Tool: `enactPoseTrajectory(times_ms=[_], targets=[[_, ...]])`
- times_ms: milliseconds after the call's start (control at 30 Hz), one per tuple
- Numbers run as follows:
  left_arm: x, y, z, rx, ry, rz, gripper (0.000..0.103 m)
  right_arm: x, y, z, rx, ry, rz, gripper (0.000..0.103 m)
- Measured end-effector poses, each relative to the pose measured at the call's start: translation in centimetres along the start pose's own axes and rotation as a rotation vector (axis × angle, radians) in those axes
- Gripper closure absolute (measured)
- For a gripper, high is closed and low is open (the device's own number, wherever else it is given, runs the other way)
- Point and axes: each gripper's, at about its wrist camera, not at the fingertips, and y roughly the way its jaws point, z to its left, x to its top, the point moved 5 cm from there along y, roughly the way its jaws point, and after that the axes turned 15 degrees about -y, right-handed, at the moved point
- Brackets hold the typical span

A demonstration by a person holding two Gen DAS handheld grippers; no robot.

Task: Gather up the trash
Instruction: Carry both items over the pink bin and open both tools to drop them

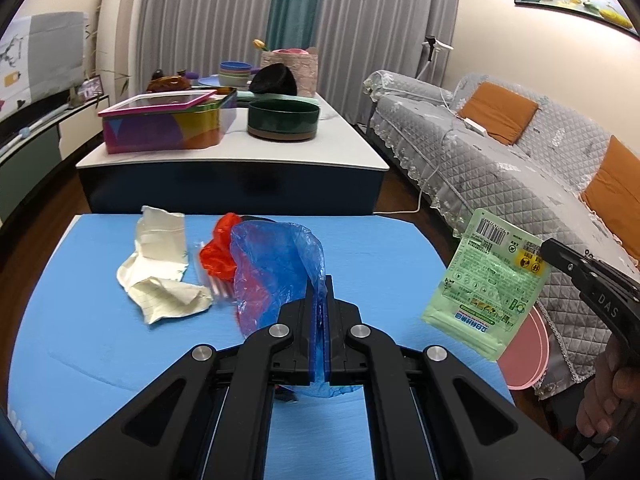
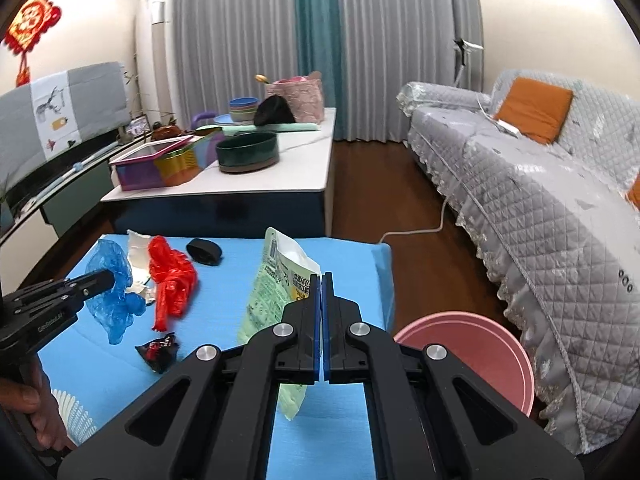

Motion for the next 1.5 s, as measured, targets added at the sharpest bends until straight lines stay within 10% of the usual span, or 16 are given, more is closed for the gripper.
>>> enactPoseTrajectory(times_ms=[1500], targets=[[-3.7,4.1,-20.3,-0.288,0.229,0.127,0.101,-5.7,-4.8,-18.5,-0.297,0.268,0.014,0.102]])
